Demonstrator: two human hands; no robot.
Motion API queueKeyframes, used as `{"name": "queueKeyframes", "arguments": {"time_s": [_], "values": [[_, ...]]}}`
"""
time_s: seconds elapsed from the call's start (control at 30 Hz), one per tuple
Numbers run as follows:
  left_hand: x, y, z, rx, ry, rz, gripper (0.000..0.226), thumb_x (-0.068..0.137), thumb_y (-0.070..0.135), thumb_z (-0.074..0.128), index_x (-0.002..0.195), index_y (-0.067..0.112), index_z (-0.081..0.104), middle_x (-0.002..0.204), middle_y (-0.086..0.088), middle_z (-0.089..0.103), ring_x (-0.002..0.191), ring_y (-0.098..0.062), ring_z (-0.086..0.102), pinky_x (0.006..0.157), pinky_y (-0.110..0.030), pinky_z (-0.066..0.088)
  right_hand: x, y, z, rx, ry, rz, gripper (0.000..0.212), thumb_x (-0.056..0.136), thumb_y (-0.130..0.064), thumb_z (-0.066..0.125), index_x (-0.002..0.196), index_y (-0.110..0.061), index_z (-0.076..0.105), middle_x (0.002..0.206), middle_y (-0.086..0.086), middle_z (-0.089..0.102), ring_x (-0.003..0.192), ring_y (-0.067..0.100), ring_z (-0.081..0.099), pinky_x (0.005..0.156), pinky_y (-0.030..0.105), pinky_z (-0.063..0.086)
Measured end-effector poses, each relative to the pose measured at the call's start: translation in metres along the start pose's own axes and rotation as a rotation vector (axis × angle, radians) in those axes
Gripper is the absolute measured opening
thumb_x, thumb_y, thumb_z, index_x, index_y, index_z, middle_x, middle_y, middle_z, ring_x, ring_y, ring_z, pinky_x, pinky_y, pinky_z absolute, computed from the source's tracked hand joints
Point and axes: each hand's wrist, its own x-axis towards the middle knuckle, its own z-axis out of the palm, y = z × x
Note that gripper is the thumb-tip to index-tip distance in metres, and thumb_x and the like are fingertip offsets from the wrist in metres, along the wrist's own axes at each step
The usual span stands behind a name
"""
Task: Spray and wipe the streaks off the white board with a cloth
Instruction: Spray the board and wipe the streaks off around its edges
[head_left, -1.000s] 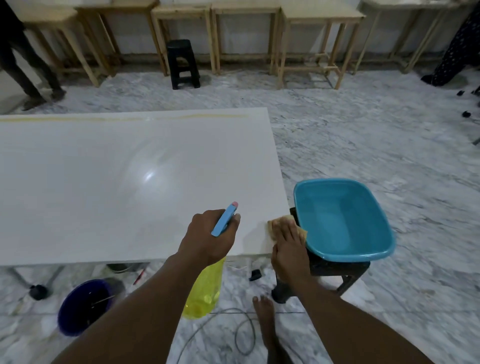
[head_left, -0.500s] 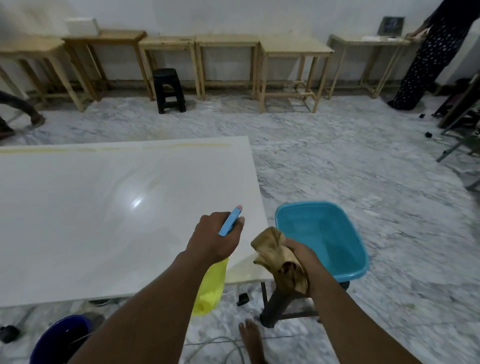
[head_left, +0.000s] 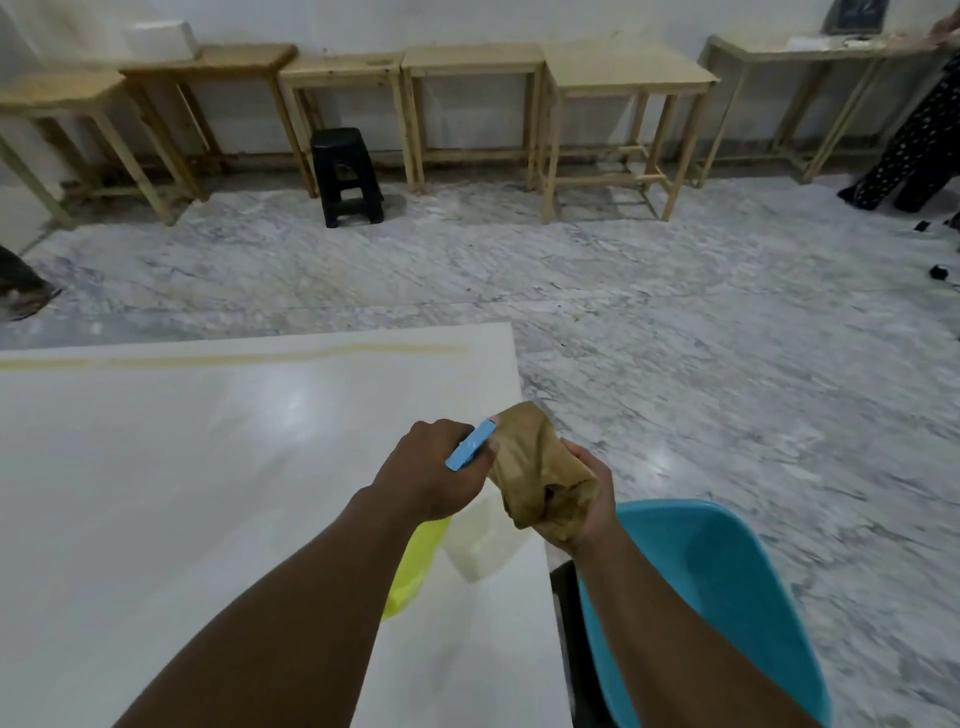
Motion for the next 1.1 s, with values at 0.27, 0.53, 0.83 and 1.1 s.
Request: {"name": "queueKeyframes", "arguments": {"time_s": [0.27, 0.53, 0.83, 1.1], "values": [[0.082, -0.009, 0.010, 0.189, -0.061, -0.072, 0.053, 0.098, 0.057, 0.053, 0.059, 0.022, 0.043, 0.059, 0.003, 0.051, 0.054, -0.020, 0.049, 0.054, -0.029, 0.033, 0.094, -0.054, 0.034, -0.134, -0.052, 0.057, 0.045, 0.099, -0.034, 0.040, 0.095, -0.002, 0.072, 0.079, 0.016, 0.069, 0.069, 0.025, 0.067, 0.058, 0.029, 0.056], [0.151, -0.022, 0.018, 0.094, 0.042, -0.029, 0.047, 0.103, 0.041, 0.055, 0.065, 0.018, 0.041, 0.054, -0.005, 0.049, 0.052, -0.029, 0.052, 0.055, -0.039, 0.040, 0.241, -0.088, 0.068, -0.983, 0.349, -0.528, 0.047, 0.100, -0.023, 0.038, 0.146, -0.029, 0.043, 0.145, 0.003, 0.051, 0.127, 0.026, 0.051, 0.107, 0.042, 0.043], [0.196, -0.043, 0.023, 0.106, 0.077, 0.089, 0.046, 0.103, 0.040, 0.057, 0.063, 0.025, 0.042, 0.052, 0.004, 0.046, 0.048, -0.018, 0.045, 0.050, -0.022, 0.031, 0.349, -0.066, 0.071, -1.400, 0.197, -0.510, 0.047, 0.104, -0.032, 0.036, 0.151, -0.029, 0.036, 0.164, 0.000, 0.018, 0.146, 0.026, 0.028, 0.114, 0.043, 0.028], [0.187, -0.035, 0.019, 0.053, 0.058, 0.044, 0.042, 0.103, 0.039, 0.058, 0.066, 0.023, 0.047, 0.059, -0.011, 0.060, 0.053, -0.033, 0.066, 0.059, -0.053, 0.055, 0.330, -0.050, 0.054, -1.467, 0.243, -0.576, 0.045, 0.101, -0.020, 0.041, 0.145, -0.028, 0.046, 0.162, 0.001, 0.027, 0.138, 0.026, 0.041, 0.109, 0.040, 0.036]]}}
